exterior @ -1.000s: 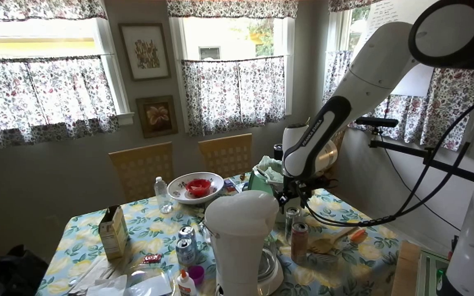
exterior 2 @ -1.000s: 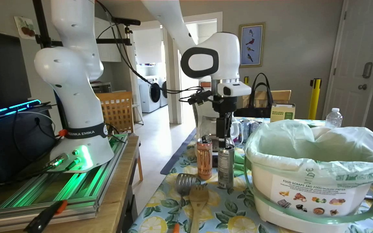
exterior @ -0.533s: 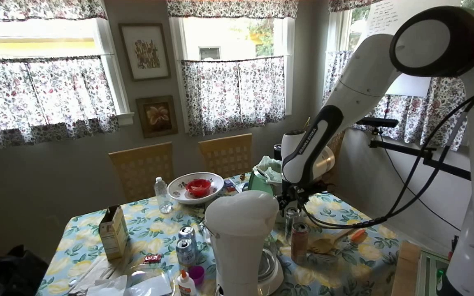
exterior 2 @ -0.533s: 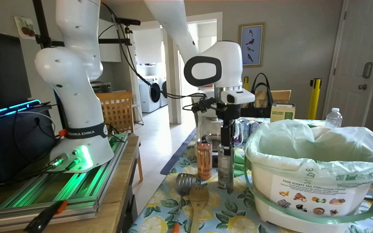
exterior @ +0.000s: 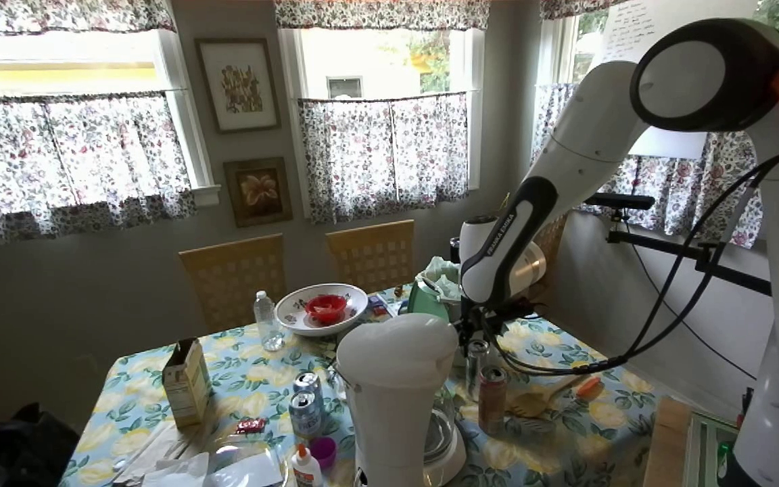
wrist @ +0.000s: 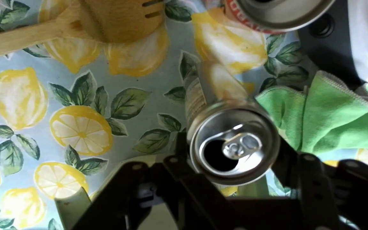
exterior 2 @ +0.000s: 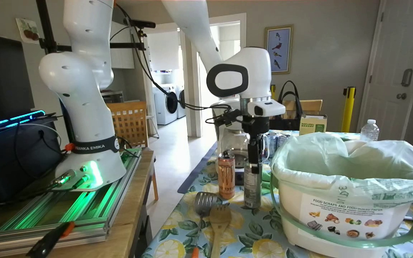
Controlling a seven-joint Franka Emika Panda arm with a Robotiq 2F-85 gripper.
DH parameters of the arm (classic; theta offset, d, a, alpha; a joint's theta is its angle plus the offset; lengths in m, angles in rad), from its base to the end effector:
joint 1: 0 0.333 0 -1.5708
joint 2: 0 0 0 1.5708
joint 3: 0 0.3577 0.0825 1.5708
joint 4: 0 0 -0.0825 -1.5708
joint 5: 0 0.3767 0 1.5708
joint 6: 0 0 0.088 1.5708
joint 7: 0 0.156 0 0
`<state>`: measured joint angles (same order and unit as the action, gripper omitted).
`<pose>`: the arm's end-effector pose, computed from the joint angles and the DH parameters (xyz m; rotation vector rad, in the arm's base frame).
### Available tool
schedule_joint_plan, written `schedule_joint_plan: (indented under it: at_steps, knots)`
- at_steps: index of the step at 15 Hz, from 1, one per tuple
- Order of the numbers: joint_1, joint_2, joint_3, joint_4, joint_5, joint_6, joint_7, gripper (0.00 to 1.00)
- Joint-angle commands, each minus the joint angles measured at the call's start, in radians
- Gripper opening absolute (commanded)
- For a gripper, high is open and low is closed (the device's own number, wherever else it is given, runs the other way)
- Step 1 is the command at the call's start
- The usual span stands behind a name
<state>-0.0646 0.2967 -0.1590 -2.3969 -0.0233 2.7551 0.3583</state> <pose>0.5055 -0.1172 0.1988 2.9717 -0.8421 0.1056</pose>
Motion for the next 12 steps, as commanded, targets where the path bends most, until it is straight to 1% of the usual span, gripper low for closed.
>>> schedule_joint_plan:
  at_steps: [1, 3, 5, 7, 9, 12]
  knots:
    - [0.005, -0.021, 0.003, 0.003, 0.046, -0.018, -0.008, 0.37]
    - [-0.012, -0.091, 0.031, -0.024, 0.102, -0.075, -0.046, 0.37]
    - [-0.004, -0.156, 0.029, -0.041, 0.112, -0.129, -0.039, 0.37]
    - [-0.003, -0.225, 0.027, -0.051, 0.104, -0.203, -0.030, 0.37]
    - [-0.002, -0.279, 0.017, -0.046, 0.061, -0.263, 0.013, 0.37]
    - [-0.017, -0.346, 0.019, -0.038, 0.032, -0.314, 0.044, 0.37]
